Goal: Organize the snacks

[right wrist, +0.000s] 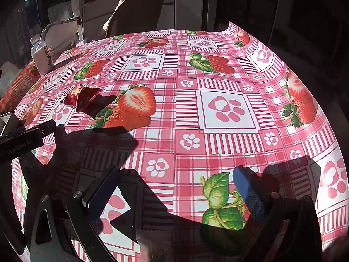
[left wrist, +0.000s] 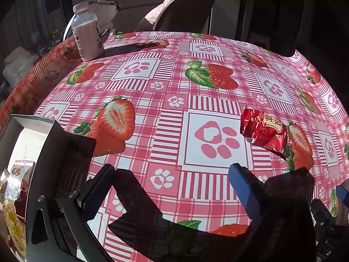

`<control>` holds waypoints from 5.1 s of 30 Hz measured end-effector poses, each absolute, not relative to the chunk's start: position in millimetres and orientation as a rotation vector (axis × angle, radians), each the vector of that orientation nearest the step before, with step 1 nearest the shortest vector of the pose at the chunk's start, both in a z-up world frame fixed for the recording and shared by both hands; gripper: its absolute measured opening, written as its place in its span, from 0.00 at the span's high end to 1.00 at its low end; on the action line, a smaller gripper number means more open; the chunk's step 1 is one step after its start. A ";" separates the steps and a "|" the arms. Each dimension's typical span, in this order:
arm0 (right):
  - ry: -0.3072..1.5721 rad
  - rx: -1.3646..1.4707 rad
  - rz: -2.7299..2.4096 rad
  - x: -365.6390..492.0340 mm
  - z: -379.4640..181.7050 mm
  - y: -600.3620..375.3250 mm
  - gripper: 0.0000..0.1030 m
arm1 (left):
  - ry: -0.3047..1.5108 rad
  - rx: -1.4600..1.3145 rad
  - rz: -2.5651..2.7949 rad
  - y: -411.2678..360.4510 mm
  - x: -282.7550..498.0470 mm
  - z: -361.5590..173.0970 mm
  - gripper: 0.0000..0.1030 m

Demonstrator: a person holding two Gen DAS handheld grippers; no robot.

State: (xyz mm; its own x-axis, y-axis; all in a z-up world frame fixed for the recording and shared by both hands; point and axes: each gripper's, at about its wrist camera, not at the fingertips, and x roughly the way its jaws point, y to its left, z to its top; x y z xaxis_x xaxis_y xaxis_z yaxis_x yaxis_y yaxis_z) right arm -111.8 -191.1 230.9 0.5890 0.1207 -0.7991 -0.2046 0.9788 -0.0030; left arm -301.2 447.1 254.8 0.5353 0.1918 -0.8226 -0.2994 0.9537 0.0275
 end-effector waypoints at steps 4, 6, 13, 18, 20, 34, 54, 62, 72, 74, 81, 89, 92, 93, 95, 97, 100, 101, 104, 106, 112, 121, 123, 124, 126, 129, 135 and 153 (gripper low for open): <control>0.921 -0.093 0.180 -111.3 229.8 -191.0 0.00 | 0.963 -0.118 0.288 447.1 -300.4 254.3 0.00; 0.922 -0.093 0.183 -114.5 230.0 -191.8 0.00 | 0.964 -0.115 0.282 447.8 -301.2 254.2 0.00; 0.922 -0.093 0.180 -114.6 230.3 -191.9 0.00 | 0.965 -0.113 0.278 447.6 -300.3 254.3 0.00; 0.922 -0.092 0.179 -115.5 230.1 -191.9 0.00 | 0.965 -0.113 0.278 448.9 -301.1 254.2 0.00; 0.922 -0.093 0.180 -114.9 230.2 -191.8 0.00 | 0.965 -0.115 0.280 447.9 -300.4 254.3 0.00; 0.921 -0.096 0.186 -113.8 230.6 -191.7 0.00 | 0.964 -0.120 0.289 447.6 -300.4 254.1 0.00; 0.920 -0.096 0.185 -113.9 230.7 -191.7 0.00 | 0.964 -0.121 0.289 448.2 -300.9 254.1 0.00; 0.920 -0.096 0.185 -114.6 230.6 -191.8 0.00 | 0.964 -0.122 0.290 447.2 -299.9 254.4 0.00; 0.919 -0.096 0.184 -115.3 230.4 -192.0 0.00 | 0.964 -0.123 0.291 446.8 -299.7 254.6 0.00; 0.919 -0.097 0.186 -114.3 230.6 -191.6 0.00 | 0.964 -0.123 0.292 446.6 -299.5 254.6 0.00; 1.033 -0.075 0.122 -109.7 232.8 -188.5 0.00 | 1.035 -0.106 0.246 447.2 -296.4 259.1 0.00; 1.391 -0.008 0.198 -129.7 246.4 -166.1 0.00 | 1.353 -0.176 0.008 443.7 -312.6 273.1 0.00; 1.398 -0.016 0.235 -132.3 268.2 -153.0 0.00 | 1.395 -0.223 0.001 453.1 -339.1 288.5 0.00; 1.387 -0.018 0.251 -128.0 277.1 -146.5 0.00 | 1.406 -0.231 0.014 457.6 -348.0 293.3 0.00; 1.369 -0.051 0.284 -116.7 289.5 -128.6 0.00 | 1.436 -0.273 0.015 467.0 -362.8 299.0 0.00; 1.376 -0.109 0.325 -102.2 294.1 -104.2 0.00 | 1.450 -0.285 0.028 475.3 -373.1 304.2 0.00; 1.381 -0.211 0.368 -81.6 289.4 -67.6 0.00 | 1.465 -0.283 0.046 486.1 -383.1 310.9 0.00; 1.367 -0.260 0.360 -75.1 286.7 -56.0 0.00 | 1.470 -0.292 0.048 489.7 -384.6 312.0 0.00; 1.307 -0.409 0.346 -59.6 273.1 -21.1 0.00 | 1.469 -0.315 0.060 498.8 -390.9 315.2 0.00; 1.289 -0.448 0.351 -51.2 263.8 -4.8 0.00 | 1.478 -0.316 0.058 501.8 -398.4 314.9 0.00; 1.363 -0.350 0.407 -31.1 241.8 6.5 0.25 | 1.523 -0.288 0.029 498.9 -421.0 312.0 0.00; 1.456 -0.139 0.398 -99.1 246.1 -48.5 0.60 | 1.581 -0.166 -0.050 472.0 -438.3 301.9 0.00; 1.497 -0.080 0.372 -127.1 242.8 -66.3 0.60 | 1.593 -0.164 -0.060 469.3 -439.8 299.7 0.00; 1.520 -0.040 0.367 -140.7 240.0 -76.4 0.60 | 1.601 -0.160 -0.063 467.9 -440.5 298.2 0.00; 1.553 0.058 0.347 -165.2 237.0 -99.5 0.46 | 1.609 -0.153 -0.066 464.5 -440.5 296.2 0.00; 1.547 0.194 0.247 -194.2 247.1 -131.8 0.02 | 1.614 -0.150 -0.067 461.5 -438.1 296.5 0.00; 1.588 0.333 0.057 -215.7 247.5 -190.1 0.01 | 1.637 -0.115 -0.063 454.6 -432.6 297.6 0.00; 1.653 0.239 -0.073 -200.3 230.9 -216.6 0.01 | 1.604 -0.312 -0.147 373.2 -347.6 310.3 0.00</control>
State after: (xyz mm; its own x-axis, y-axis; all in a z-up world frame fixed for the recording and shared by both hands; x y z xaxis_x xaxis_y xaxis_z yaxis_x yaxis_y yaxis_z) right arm -200.3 -216.6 230.9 -0.0780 0.1121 -0.9906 0.1985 0.9755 0.0948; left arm -347.6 373.2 310.3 -0.0313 -0.2880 -0.9571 -0.1095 0.9528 -0.2832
